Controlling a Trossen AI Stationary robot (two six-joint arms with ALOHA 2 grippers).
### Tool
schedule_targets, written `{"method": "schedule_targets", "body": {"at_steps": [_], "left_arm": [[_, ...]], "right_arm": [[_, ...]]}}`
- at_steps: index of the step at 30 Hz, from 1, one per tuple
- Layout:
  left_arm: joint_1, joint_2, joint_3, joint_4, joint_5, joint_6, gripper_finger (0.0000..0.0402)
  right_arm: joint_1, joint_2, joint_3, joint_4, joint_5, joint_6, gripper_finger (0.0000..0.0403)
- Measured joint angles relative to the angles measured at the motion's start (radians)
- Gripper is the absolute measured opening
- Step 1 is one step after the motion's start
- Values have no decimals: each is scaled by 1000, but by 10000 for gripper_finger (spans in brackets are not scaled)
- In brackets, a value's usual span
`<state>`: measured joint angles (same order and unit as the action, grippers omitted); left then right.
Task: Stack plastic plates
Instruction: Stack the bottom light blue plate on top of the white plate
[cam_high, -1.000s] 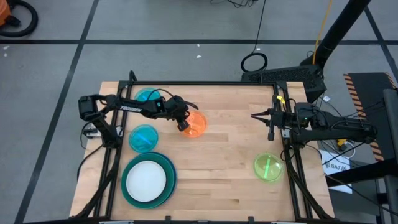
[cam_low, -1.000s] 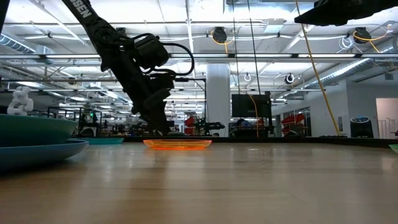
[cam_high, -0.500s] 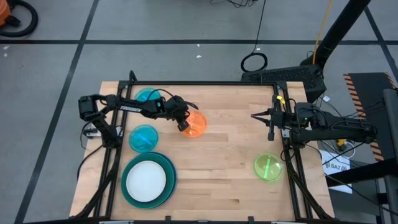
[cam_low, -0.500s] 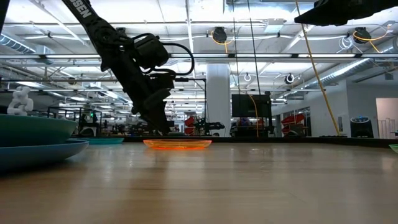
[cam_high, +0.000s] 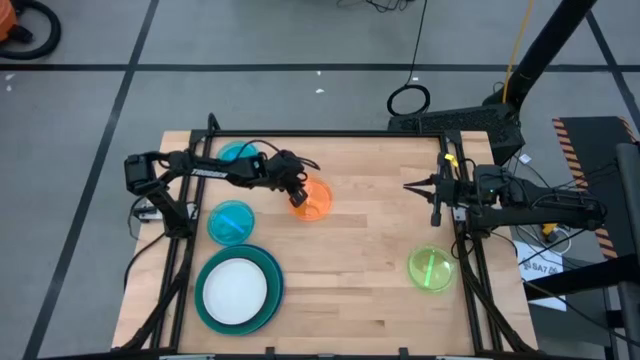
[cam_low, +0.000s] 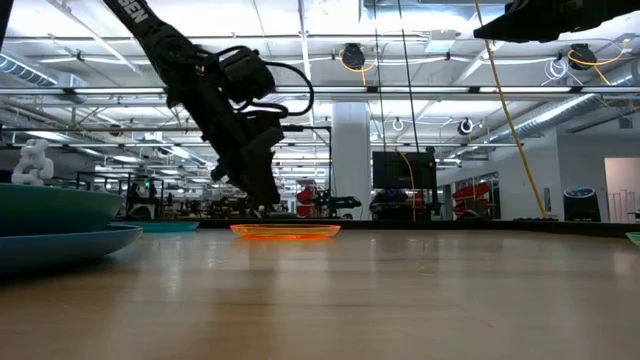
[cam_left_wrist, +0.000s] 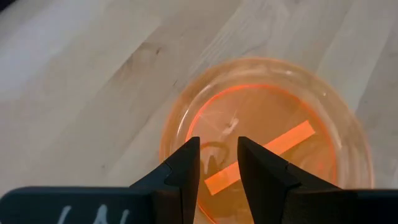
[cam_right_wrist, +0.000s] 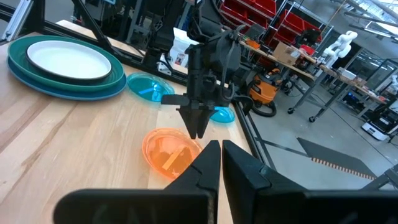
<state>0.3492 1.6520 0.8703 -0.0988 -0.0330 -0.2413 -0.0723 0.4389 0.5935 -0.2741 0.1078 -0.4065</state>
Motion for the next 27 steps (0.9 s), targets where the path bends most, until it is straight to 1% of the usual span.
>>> {"method": "schedule_targets", "body": {"at_steps": [2, 4, 7, 9, 13, 16, 18, 21, 24, 27], "left_arm": [[-4, 0, 33, -42, 5, 25, 113], [-18, 0, 57, -83, 6, 82, 113], [-64, 0, 71, -106, 6, 186, 113], [-99, 0, 71, -109, 3, 217, 113], [-144, 5, 71, -120, -48, 200, 113], [-151, 3, 71, -145, -51, 159, 113], [-150, 2, 71, -192, -52, 144, 118], [-141, 3, 71, -241, -54, 127, 145], [-140, 3, 77, -248, -60, 118, 195], [-138, 3, 122, -308, -121, 125, 246]], "right_arm": [[0, 0, 0, 0, 0, 0, 11], [0, 0, 0, 0, 0, 1, 11], [0, 0, 0, 0, 0, 1, 11], [0, 0, 0, -1, 0, 1, 11], [0, 0, 0, -8, 0, 1, 11], [0, 0, 0, -17, 0, 5, 11], [0, 0, 0, -18, 0, 5, 11], [0, 0, 0, -17, 0, 5, 11], [0, 0, 0, -17, 0, 5, 11], [0, 0, 0, -16, 0, 4, 11]]}}
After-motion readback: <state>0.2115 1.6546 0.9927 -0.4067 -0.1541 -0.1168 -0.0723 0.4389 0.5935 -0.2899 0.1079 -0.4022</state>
